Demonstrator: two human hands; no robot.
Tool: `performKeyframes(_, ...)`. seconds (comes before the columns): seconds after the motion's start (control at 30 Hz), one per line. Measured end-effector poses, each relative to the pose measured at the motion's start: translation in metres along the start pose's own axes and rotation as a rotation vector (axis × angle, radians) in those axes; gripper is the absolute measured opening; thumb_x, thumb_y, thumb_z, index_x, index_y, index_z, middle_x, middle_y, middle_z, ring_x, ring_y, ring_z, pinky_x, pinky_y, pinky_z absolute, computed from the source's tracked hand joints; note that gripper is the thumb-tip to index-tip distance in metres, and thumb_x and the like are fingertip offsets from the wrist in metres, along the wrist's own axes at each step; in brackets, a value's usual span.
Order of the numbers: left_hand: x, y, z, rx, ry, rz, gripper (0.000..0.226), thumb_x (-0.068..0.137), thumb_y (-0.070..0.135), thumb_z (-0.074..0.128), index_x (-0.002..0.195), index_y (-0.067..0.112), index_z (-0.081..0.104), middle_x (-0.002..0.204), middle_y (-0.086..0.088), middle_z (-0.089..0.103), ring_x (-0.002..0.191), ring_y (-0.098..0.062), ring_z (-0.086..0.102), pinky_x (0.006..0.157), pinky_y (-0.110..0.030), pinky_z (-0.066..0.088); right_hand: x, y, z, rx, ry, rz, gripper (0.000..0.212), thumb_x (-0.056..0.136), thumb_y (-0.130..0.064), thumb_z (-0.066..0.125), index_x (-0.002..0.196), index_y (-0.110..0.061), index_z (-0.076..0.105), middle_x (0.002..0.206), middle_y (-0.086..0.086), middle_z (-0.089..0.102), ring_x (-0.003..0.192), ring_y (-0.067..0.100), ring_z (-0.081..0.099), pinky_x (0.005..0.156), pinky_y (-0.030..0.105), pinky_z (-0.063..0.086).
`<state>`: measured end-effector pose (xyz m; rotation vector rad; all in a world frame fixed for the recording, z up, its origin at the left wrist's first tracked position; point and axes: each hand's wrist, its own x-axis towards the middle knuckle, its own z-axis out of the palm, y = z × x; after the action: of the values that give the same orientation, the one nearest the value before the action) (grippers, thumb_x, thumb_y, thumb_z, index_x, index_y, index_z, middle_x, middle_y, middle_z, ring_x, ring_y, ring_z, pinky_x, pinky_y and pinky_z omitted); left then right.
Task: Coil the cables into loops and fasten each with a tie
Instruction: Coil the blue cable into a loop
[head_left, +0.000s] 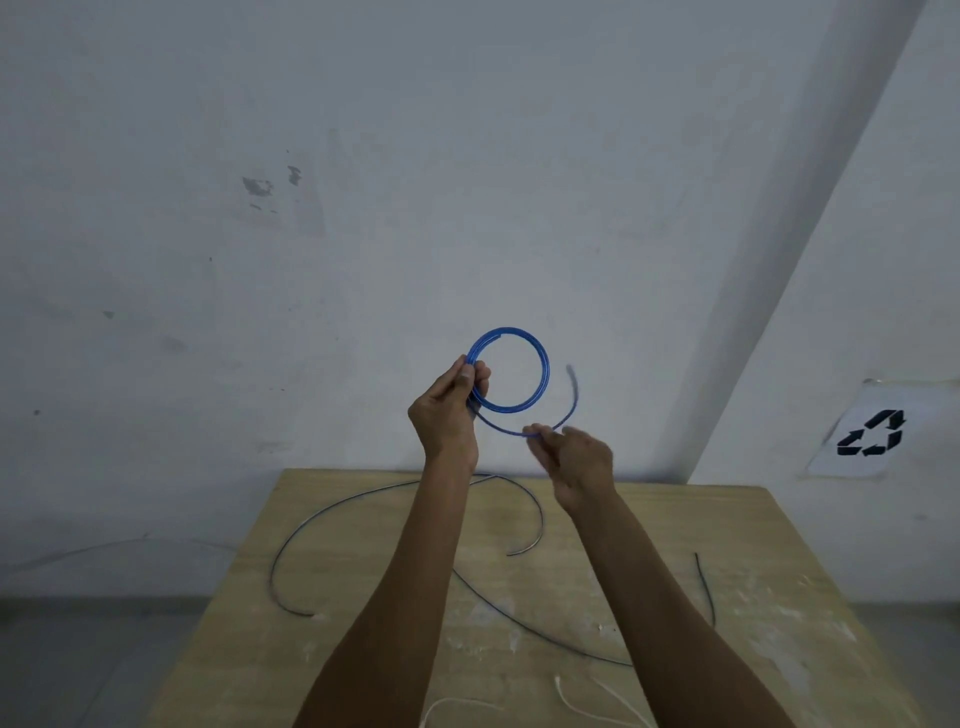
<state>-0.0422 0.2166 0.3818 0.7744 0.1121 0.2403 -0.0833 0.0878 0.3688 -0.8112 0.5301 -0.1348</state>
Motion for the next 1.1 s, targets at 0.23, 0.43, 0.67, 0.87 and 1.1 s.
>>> performKeyframes(0.23, -0.006, 0.003, -0.015, 0.265, -0.104, 0.015, 0.020, 0.093, -0.003, 0.069, 0.112, -0.002, 0.074, 0.087, -0.015, 0.078, 0.075, -0.024, 0.075, 0.072, -0.030, 0.063, -0.001, -0.029, 0.005, -0.168, 0.013, -0.278, 0.049, 0.092, 0.011, 0.064, 0.138, -0.005, 0.057, 0.095, 0.024, 0.075, 0.088, 0.033, 0.076, 0.084, 0.037, 0.063)
performKeyframes(0.43, 0.000, 0.013, -0.021, 0.527, -0.198, 0.161, 0.024, 0.096, 0.002, 0.067, 0.119, -0.002, 0.072, 0.090, -0.011, 0.078, 0.071, -0.016, 0.076, 0.068, -0.025, 0.062, -0.004, -0.033, -0.001, -0.429, -0.161, -0.378, 0.041, 0.100, 0.004, 0.054, 0.135, -0.015, 0.064, 0.097, 0.018, 0.078, 0.093, 0.033, 0.077, 0.086, 0.038, 0.062)
performKeyframes(0.67, 0.001, 0.014, -0.017, 0.559, -0.153, 0.247, 0.023, 0.096, 0.004, 0.068, 0.117, 0.000, 0.073, 0.085, -0.004, 0.079, 0.072, -0.019, 0.077, 0.076, -0.032, 0.064, -0.008, -0.042, 0.002, -0.410, -0.268, -0.429, 0.029, 0.099, -0.008, 0.062, 0.127, -0.013, 0.069, 0.094, 0.016, 0.079, 0.092, 0.031, 0.077, 0.084, 0.036, 0.063)
performKeyframes(0.87, -0.003, 0.013, -0.009, 0.462, -0.097, 0.272, 0.023, 0.096, 0.002, 0.067, 0.118, -0.003, 0.072, 0.088, -0.006, 0.078, 0.078, -0.020, 0.078, 0.075, -0.027, 0.063, -0.008, -0.043, -0.005, -0.325, -0.344, -0.418, 0.032, 0.095, -0.005, 0.067, 0.127, -0.007, 0.068, 0.100, 0.022, 0.077, 0.093, 0.033, 0.077, 0.084, 0.035, 0.063)
performKeyframes(1.1, -0.004, 0.014, -0.011, 0.574, -0.192, 0.303, 0.024, 0.095, 0.005, 0.069, 0.118, -0.002, 0.072, 0.089, -0.006, 0.079, 0.078, -0.020, 0.078, 0.077, -0.029, 0.064, -0.001, -0.049, -0.009, -0.400, -0.312, -0.465, 0.031, 0.096, -0.003, 0.066, 0.126, -0.007, 0.069, 0.103, 0.017, 0.078, 0.090, 0.032, 0.078, 0.080, 0.033, 0.064)
